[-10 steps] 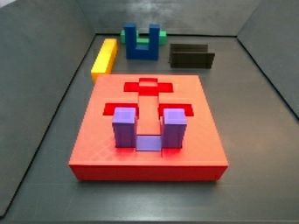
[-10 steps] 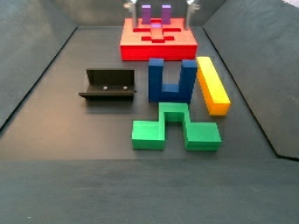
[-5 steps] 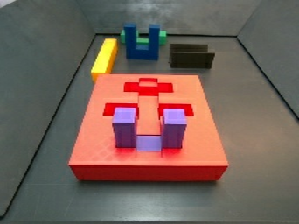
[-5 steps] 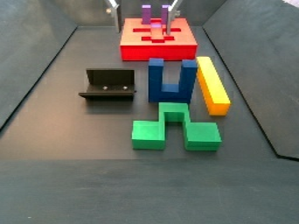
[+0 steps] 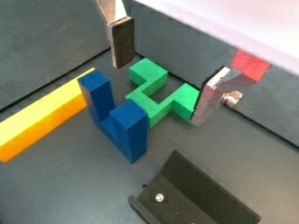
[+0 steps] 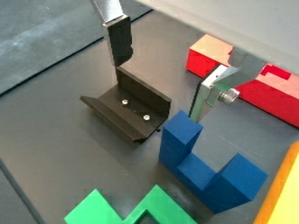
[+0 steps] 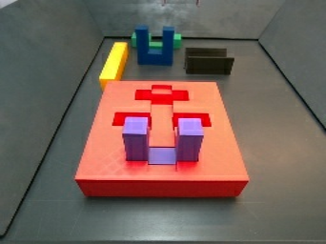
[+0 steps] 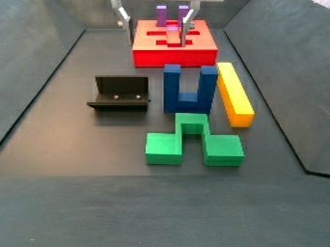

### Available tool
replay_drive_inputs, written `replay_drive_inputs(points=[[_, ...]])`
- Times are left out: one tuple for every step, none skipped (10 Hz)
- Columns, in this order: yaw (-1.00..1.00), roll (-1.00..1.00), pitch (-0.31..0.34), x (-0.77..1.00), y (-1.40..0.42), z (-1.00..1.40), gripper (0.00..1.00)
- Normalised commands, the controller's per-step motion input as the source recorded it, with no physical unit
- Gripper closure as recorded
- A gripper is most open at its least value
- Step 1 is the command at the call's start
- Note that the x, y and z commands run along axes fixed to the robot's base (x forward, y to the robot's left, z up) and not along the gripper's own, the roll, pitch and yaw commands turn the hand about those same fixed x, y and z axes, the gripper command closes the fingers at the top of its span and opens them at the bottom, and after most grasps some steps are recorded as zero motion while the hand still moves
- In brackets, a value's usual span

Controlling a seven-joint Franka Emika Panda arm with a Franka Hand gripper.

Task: Pick up the blue object. Move up. Move to above the board. Insert the blue object.
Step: Pick up the blue object.

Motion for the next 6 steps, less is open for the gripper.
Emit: replay_drive_inputs(points=[[0.0, 0.11, -0.016, 0.04, -0.23, -0.26, 0.0], [0.0, 0.13, 0.0, 0.08, -0.22, -0.29, 0.0], [0.0, 0.13, 0.0, 0.07, -0.13, -0.33, 0.0], [0.0, 0.16, 0.0, 0.05, -0.1, -0.3, 0.0], [0.0, 0.13, 0.0, 0.0, 0.0, -0.29, 0.0], [0.0, 0.1, 0.0, 0.0, 0.0, -0.27, 0.0]])
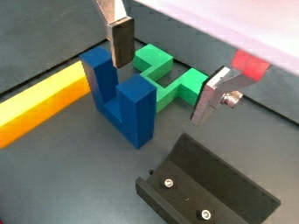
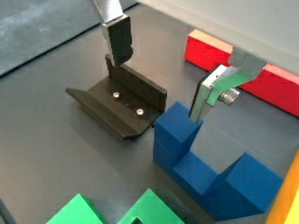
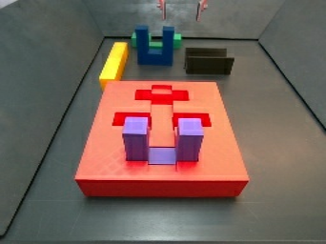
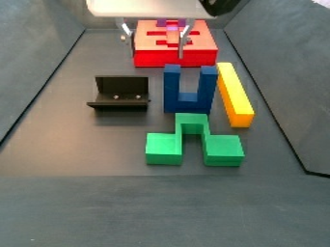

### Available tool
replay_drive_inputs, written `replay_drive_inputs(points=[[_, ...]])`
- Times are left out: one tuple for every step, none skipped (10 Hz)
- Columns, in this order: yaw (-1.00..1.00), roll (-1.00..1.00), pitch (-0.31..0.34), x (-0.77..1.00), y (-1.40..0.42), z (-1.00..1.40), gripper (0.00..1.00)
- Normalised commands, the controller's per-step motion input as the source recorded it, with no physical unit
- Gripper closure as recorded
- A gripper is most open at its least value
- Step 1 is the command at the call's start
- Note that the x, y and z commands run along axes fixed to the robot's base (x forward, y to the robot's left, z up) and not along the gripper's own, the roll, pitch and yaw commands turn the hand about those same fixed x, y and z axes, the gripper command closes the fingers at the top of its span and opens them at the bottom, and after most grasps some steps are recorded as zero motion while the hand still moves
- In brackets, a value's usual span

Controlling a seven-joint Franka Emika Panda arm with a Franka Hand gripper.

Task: Pick up the blue object. Move up. Move to above the board. Insert the blue object.
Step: Pick up the blue object.

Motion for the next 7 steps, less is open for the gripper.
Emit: replay_drive_inputs(points=[[0.0, 0.11, 0.0, 0.0, 0.01, -0.25, 0.0], [0.0, 0.14, 0.0, -0.02, 0.07, -0.19, 0.0], [0.0, 0.15, 0.0, -0.11, 0.13, -0.15, 0.0], [-0.03, 0.12, 0.0, -0.25, 0.17, -0.13, 0.0], [-0.08, 0.11, 0.0, -0.29, 0.14, -0.13, 0.0], [-0.06, 0.09, 0.0, -0.21, 0.01, -0.16, 0.0], [0.0, 0.07, -0.007, -0.13, 0.0, -0.17, 0.0]])
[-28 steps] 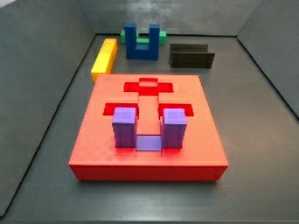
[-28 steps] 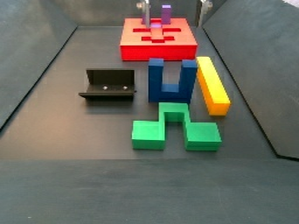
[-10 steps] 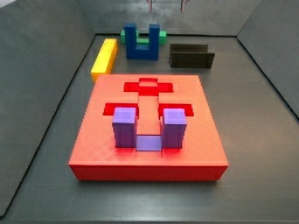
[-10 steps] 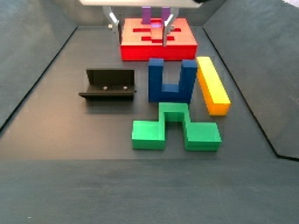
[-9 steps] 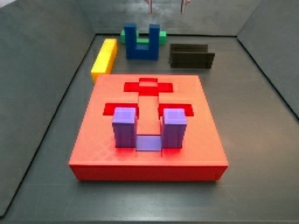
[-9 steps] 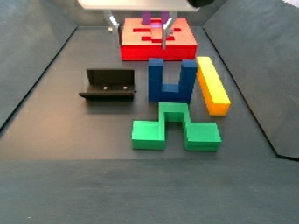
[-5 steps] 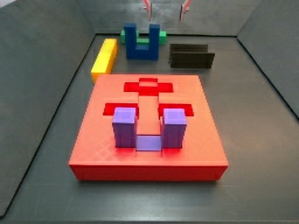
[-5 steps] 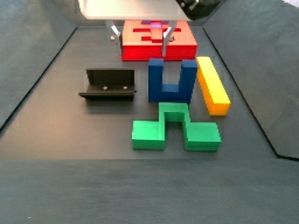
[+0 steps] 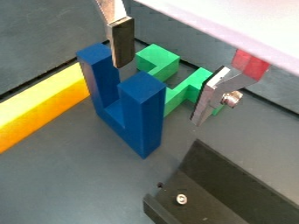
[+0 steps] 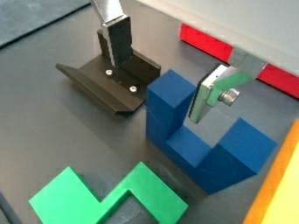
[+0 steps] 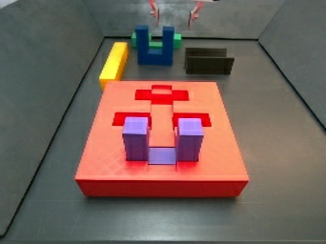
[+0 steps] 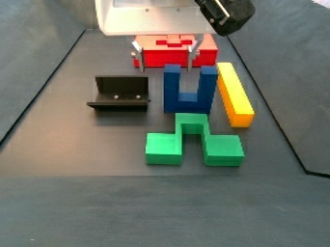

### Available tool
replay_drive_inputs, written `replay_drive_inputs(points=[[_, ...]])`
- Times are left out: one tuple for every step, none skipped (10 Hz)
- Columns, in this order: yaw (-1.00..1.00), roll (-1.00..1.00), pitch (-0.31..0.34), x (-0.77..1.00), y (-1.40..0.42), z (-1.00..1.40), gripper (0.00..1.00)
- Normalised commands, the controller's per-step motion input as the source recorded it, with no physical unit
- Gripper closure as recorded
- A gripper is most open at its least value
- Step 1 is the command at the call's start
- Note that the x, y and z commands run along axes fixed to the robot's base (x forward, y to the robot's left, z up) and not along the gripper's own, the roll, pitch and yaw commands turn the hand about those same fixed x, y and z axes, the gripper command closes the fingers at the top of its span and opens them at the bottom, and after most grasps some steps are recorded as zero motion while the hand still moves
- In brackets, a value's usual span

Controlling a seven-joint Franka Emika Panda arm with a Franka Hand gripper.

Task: Pick up the blue object. Move up. Move to above the board. Insert the blue object.
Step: Pick up the blue object.

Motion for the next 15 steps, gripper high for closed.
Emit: replay_drive_inputs(points=[[0.0, 0.02, -0.006, 0.0, -0.04, -0.12, 0.0], [0.0, 0.01, 0.0, 0.0, -0.03, -0.11, 0.0], [0.0, 0.05, 0.0, 0.0, 0.0, -0.17, 0.0], [0.0, 0.06, 0.0, 0.07, -0.02, -0.21, 0.0], [0.0, 0.07, 0.0, 0.07, -0.01, -0.22, 0.0], [-0.02, 0.09, 0.0, 0.05, -0.02, -0.25, 0.0], [-0.05, 0.07, 0.0, 0.0, -0.02, -0.23, 0.0], [-0.09, 0.01, 0.0, 0.0, -0.01, -0.17, 0.0], [-0.07, -0.02, -0.033, 0.0, 0.0, -0.1, 0.0], [-0.03, -0.07, -0.05, 0.0, 0.0, -0.04, 0.0], [0.0, -0.09, -0.063, 0.0, 0.0, -0.03, 0.0], [0.0, -0.1, -0.084, 0.0, 0.0, -0.07, 0.0], [0.0, -0.12, -0.106, 0.0, 0.0, -0.09, 0.0], [0.0, -0.02, -0.064, 0.0, 0.0, -0.03, 0.0], [0.0, 0.0, -0.021, 0.0, 0.0, -0.01, 0.0]])
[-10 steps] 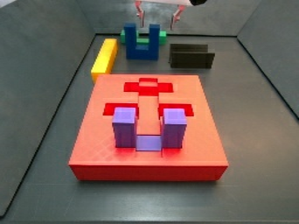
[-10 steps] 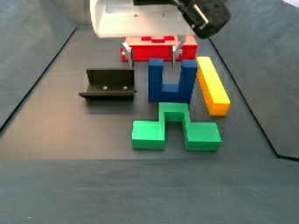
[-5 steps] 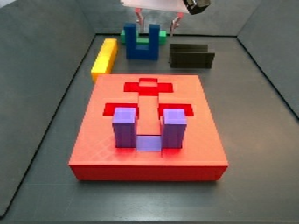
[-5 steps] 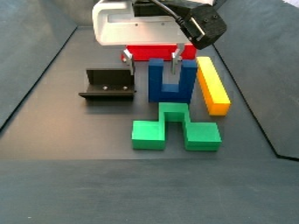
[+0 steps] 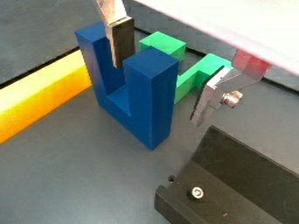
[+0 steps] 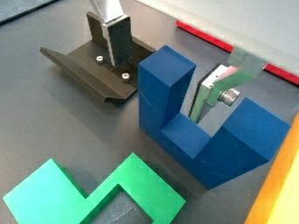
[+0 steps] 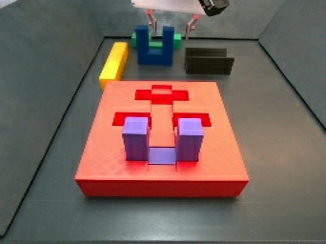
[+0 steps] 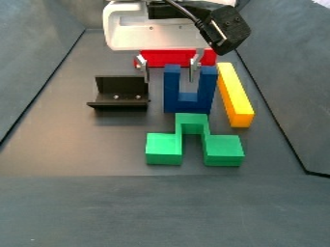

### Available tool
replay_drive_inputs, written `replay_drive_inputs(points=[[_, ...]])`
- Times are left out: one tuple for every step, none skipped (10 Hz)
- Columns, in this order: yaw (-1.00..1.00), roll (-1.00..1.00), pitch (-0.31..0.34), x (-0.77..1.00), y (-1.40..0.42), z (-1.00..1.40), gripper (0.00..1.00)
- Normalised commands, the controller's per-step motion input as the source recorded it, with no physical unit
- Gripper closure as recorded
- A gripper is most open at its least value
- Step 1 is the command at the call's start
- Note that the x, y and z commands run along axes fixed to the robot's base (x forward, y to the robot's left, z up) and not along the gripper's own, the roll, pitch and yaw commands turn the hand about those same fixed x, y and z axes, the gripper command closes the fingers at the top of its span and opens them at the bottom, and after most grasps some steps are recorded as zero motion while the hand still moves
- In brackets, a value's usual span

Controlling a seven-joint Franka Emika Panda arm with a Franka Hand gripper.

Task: Pick up the blue object. Move up. Move to above the board. Insert the blue object.
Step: Pick up the blue object.

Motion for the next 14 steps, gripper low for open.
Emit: replay_drive_inputs(points=[[0.0, 0.0, -0.02, 0.0, 0.0, 0.0, 0.0], [0.0, 0.0, -0.026, -0.02, 0.0, -0.03, 0.0], [0.0, 0.0, -0.023, 0.0, -0.01, -0.03, 0.0], [0.0, 0.01, 0.0, 0.0, 0.0, 0.0, 0.0], [0.0, 0.03, 0.0, 0.0, -0.06, 0.0, 0.0], [0.0, 0.0, 0.0, 0.0, 0.0, 0.0, 0.0], [0.0, 0.0, 0.0, 0.0, 0.0, 0.0, 1.0], [0.0, 0.0, 0.0, 0.0, 0.0, 0.0, 1.0], [0.0, 0.0, 0.0, 0.0, 0.0, 0.0, 1.0], [0.0, 0.0, 0.0, 0.0, 0.0, 0.0, 1.0], [0.0, 0.0, 0.0, 0.0, 0.0, 0.0, 1.0], [0.0, 0.0, 0.0, 0.0, 0.0, 0.0, 1.0], [0.0, 0.0, 0.0, 0.0, 0.0, 0.0, 1.0], [0.0, 0.0, 0.0, 0.0, 0.0, 0.0, 1.0]])
